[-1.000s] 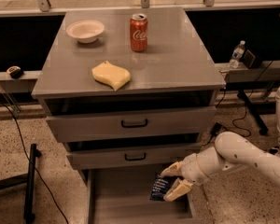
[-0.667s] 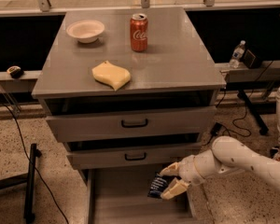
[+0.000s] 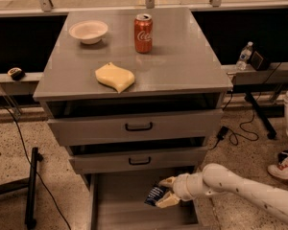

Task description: Place rxbar blueberry into bottom drawer

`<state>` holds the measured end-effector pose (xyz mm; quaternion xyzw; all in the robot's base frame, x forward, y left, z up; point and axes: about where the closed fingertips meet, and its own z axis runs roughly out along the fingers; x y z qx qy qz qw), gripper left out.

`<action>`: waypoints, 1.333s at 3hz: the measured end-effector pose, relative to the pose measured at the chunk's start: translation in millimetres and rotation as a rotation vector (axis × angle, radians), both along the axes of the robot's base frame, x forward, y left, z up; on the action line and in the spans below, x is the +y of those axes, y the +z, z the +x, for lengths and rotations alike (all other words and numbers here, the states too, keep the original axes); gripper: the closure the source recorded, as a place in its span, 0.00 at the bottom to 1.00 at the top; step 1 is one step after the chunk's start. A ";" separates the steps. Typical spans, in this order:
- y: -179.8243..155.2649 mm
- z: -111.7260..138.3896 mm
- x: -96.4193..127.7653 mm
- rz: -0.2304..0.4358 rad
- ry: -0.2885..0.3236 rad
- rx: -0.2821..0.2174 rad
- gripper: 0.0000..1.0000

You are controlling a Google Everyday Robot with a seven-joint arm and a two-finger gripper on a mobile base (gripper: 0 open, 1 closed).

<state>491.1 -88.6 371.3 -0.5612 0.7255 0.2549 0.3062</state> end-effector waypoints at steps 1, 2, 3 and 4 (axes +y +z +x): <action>-25.1 26.5 -3.3 0.027 -0.013 -0.101 1.00; -29.0 26.5 -1.9 0.031 0.010 -0.117 1.00; -66.8 21.4 12.8 0.056 0.077 -0.046 1.00; -131.2 5.1 50.6 0.099 0.191 0.010 1.00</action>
Offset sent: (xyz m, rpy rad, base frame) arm 0.0265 -0.0033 -0.0251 0.0270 -0.1010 -0.0132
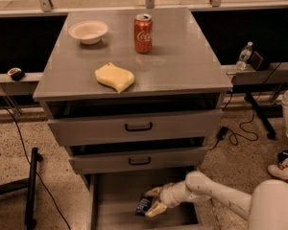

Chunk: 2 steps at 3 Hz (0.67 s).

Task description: Place rxbar blueberry into bottom drawer

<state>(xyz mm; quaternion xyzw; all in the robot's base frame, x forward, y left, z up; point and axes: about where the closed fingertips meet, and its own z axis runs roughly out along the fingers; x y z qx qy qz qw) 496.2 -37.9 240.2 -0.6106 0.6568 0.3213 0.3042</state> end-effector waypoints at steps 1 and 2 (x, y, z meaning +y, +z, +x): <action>-53.9 -28.0 53.4 0.052 0.118 0.039 0.97; -70.7 -34.0 67.7 0.075 0.099 0.041 0.75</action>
Offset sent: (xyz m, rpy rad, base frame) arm -0.0366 0.0795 -0.0895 0.0969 0.0354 0.0699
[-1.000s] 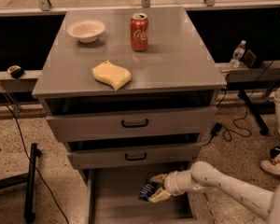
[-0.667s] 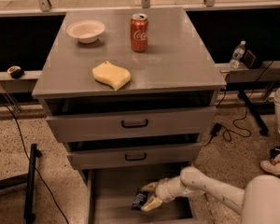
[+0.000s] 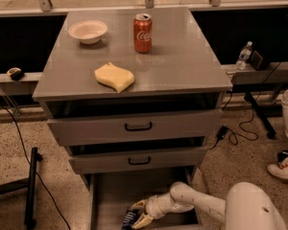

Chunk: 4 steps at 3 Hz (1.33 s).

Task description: Place rxbar blueberry into bottom drawer

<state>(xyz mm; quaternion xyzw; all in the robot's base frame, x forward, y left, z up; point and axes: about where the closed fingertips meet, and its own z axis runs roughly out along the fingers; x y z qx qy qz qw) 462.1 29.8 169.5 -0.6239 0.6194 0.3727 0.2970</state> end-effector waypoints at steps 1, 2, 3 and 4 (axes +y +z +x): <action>-11.4 -1.3 4.4 0.012 -0.069 0.018 0.51; -11.9 -1.3 4.6 0.013 -0.072 0.019 0.28; -3.7 -3.2 7.2 0.028 -0.054 0.015 0.05; 36.3 -5.4 5.2 0.090 -0.040 -0.010 0.00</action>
Offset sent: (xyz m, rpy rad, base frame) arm -0.0012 0.0040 -0.0102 0.0115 0.0169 -0.0625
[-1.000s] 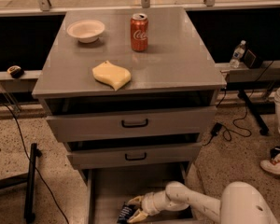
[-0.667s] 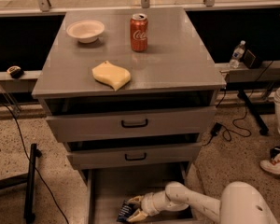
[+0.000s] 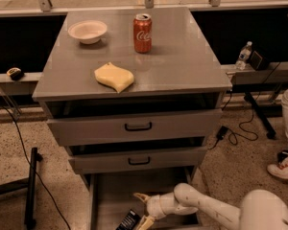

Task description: Place rxbar blueberry into bottom drawer

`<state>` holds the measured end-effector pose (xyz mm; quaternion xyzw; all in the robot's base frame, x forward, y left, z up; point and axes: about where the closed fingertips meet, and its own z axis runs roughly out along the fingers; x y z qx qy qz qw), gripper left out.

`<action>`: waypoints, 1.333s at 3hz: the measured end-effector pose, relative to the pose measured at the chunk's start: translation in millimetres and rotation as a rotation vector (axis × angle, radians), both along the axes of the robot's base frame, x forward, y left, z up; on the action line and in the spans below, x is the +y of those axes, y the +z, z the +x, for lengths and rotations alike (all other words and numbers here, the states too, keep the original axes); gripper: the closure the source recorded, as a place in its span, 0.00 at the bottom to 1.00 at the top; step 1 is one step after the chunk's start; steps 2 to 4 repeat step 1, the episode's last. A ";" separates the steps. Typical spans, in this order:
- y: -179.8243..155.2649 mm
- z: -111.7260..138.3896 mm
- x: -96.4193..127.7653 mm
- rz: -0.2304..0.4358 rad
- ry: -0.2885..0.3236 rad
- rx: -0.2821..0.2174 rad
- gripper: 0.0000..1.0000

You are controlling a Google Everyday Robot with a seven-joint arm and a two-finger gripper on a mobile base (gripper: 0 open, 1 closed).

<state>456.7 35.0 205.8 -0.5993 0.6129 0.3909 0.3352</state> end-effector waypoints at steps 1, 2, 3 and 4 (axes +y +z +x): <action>53.4 -6.8 -18.7 0.064 -0.018 -0.004 0.00; 53.4 -6.8 -18.7 0.064 -0.018 -0.004 0.00; 53.4 -6.8 -18.7 0.064 -0.018 -0.004 0.00; 53.4 -6.8 -18.7 0.064 -0.018 -0.004 0.00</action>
Offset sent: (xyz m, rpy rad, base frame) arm 0.0000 0.0000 0.0000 0.0000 0.0000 0.0000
